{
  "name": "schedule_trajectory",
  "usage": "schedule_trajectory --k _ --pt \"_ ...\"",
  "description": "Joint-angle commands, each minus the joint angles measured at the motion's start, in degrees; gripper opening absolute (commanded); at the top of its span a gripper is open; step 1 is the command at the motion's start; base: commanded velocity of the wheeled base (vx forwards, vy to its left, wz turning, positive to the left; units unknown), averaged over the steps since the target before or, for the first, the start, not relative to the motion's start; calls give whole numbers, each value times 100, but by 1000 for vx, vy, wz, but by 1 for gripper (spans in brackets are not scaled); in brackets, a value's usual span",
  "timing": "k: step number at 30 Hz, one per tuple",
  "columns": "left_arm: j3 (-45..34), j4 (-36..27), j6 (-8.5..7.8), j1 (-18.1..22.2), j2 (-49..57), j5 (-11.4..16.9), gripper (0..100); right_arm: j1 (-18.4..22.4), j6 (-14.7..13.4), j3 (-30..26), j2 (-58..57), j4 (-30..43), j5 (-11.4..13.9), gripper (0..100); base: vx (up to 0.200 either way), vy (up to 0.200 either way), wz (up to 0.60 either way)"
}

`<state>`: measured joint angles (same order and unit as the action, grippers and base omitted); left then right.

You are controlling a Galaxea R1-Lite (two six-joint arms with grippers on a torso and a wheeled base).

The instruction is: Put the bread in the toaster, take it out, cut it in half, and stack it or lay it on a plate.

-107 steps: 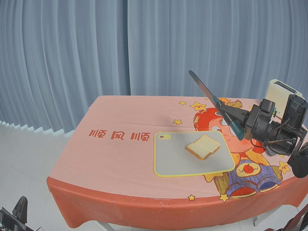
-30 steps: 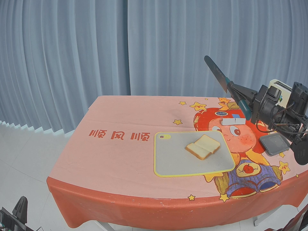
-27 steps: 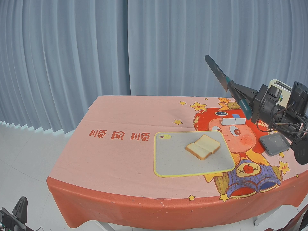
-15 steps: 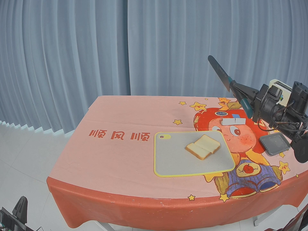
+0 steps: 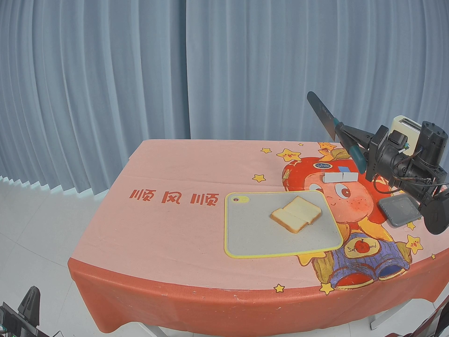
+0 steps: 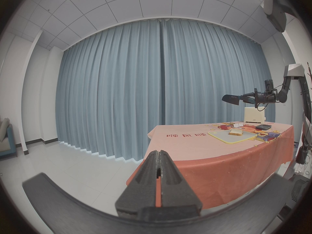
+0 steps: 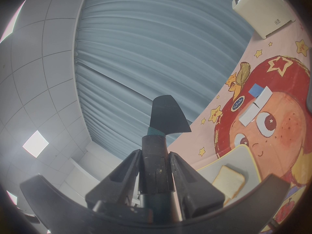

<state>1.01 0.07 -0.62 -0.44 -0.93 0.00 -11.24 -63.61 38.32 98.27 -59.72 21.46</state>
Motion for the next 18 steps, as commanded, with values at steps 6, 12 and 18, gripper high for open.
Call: schedule_trajectory --k 6,12,18 --pt "-101 1 1 0 14 0 0 60 -20 -228 -18 4 -1 0 0 0 0" --pt "-101 1 1 0 14 0 0 254 -371 -439 -168 -4 -19 0 0 0 0" --pt "-101 1 1 0 14 0 0 351 -512 -536 -238 -4 8 0 0 0 0"
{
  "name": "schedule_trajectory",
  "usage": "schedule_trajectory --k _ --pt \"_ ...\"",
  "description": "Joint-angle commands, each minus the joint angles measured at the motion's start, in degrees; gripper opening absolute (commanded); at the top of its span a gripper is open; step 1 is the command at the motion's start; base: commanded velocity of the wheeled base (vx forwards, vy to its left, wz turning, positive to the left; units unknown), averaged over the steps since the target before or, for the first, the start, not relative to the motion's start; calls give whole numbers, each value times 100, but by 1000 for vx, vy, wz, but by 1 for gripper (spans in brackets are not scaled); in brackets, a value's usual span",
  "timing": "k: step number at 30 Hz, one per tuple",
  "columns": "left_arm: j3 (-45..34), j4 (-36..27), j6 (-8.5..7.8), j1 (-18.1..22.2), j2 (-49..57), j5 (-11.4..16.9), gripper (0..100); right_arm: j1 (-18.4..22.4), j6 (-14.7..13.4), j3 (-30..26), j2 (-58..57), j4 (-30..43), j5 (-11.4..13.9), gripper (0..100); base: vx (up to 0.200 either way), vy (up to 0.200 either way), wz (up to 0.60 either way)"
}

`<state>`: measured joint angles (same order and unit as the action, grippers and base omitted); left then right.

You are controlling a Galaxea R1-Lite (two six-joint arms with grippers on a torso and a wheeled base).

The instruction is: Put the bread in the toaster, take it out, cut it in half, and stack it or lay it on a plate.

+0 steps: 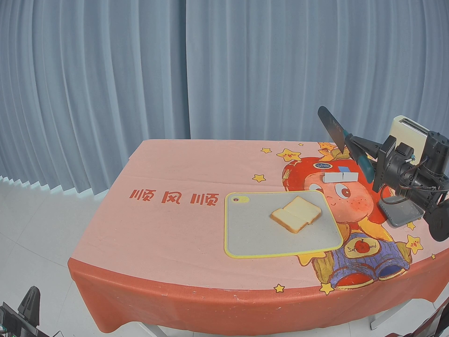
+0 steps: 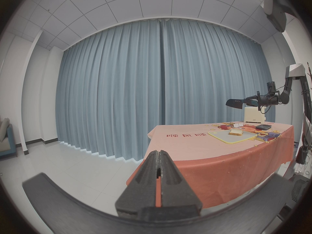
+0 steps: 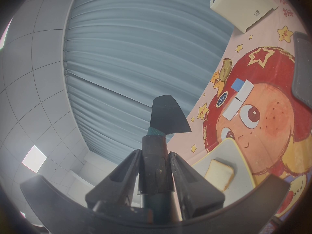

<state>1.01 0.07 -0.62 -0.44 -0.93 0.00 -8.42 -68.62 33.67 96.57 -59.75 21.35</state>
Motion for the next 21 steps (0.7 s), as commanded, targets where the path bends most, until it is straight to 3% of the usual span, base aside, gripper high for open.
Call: schedule_trajectory --k 1,21 --pt "-101 1 1 0 14 0 0 87 -11 -80 -69 -2 19 0 0 0 0" --pt "-101 1 1 0 14 0 0 192 -72 -141 -69 -2 36 0 0 0 0"
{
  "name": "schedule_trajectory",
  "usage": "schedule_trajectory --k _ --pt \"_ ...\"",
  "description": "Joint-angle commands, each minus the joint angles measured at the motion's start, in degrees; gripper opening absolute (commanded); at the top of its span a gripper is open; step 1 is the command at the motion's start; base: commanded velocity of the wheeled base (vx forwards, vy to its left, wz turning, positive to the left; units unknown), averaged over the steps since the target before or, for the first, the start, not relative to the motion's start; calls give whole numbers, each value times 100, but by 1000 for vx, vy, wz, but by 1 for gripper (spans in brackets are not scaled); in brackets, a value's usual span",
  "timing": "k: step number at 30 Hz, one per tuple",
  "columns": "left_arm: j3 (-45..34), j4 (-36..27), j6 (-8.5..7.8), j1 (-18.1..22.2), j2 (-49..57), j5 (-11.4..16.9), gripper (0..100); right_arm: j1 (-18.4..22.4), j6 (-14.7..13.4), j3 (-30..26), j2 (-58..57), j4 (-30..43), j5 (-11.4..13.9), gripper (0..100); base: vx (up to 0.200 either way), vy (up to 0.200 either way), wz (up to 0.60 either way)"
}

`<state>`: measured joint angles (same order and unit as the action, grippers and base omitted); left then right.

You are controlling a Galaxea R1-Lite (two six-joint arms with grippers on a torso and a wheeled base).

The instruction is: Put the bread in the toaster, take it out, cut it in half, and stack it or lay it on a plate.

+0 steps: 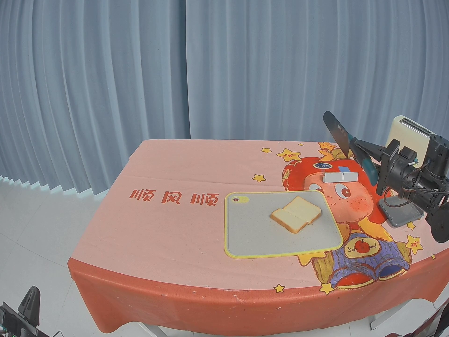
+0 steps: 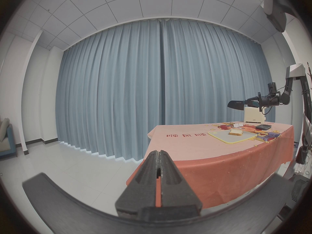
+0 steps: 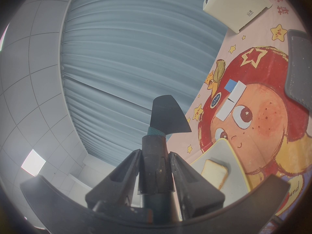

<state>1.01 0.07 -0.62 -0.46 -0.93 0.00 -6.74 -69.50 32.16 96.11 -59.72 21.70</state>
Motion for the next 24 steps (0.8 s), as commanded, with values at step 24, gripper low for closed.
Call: schedule_trajectory --k 24 --pt "-101 1 1 2 14 0 0 402 -11 45 57 -4 370 0 0 0 0"
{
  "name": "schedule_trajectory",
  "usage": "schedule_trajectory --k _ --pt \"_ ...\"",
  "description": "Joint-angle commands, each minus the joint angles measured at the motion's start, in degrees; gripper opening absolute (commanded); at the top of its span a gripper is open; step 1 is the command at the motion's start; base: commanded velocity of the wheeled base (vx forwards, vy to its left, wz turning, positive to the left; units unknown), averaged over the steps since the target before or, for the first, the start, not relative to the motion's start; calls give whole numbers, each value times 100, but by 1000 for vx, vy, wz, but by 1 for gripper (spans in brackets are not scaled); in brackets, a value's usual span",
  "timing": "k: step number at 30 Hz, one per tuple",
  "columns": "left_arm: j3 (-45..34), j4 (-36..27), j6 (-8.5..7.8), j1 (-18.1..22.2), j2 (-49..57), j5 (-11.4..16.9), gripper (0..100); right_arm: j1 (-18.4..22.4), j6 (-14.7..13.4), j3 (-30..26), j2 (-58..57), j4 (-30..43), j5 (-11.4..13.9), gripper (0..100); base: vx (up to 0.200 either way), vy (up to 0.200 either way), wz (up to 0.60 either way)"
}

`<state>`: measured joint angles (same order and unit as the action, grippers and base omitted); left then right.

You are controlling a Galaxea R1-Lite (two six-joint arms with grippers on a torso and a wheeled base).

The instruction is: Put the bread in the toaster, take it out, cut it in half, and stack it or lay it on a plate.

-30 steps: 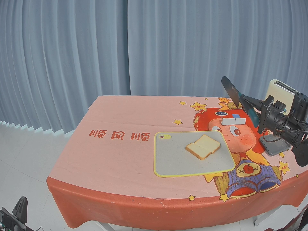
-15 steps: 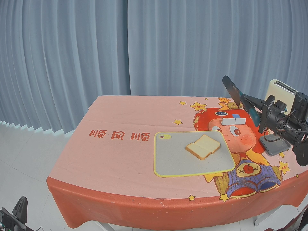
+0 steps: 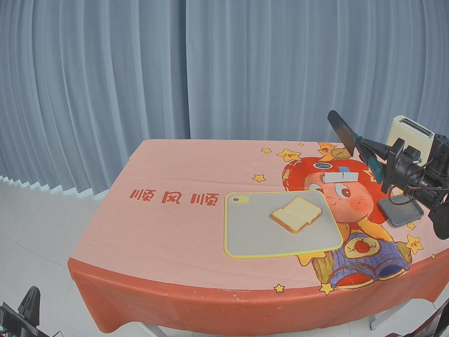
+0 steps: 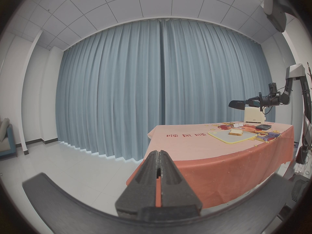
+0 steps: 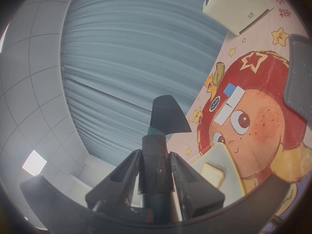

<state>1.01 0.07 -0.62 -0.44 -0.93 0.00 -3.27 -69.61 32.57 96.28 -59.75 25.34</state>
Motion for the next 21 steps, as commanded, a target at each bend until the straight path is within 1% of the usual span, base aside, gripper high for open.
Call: schedule_trajectory --k 1,7,21 --pt "-101 1 1 0 14 0 0 54 0 3 57 -2 6 0 0 0 0" --pt "-101 1 1 0 14 0 0 63 0 21 295 -11 6 0 0 0 0" --pt "-101 1 1 0 14 0 0 335 -9 170 971 -11 14 0 0 0 0"
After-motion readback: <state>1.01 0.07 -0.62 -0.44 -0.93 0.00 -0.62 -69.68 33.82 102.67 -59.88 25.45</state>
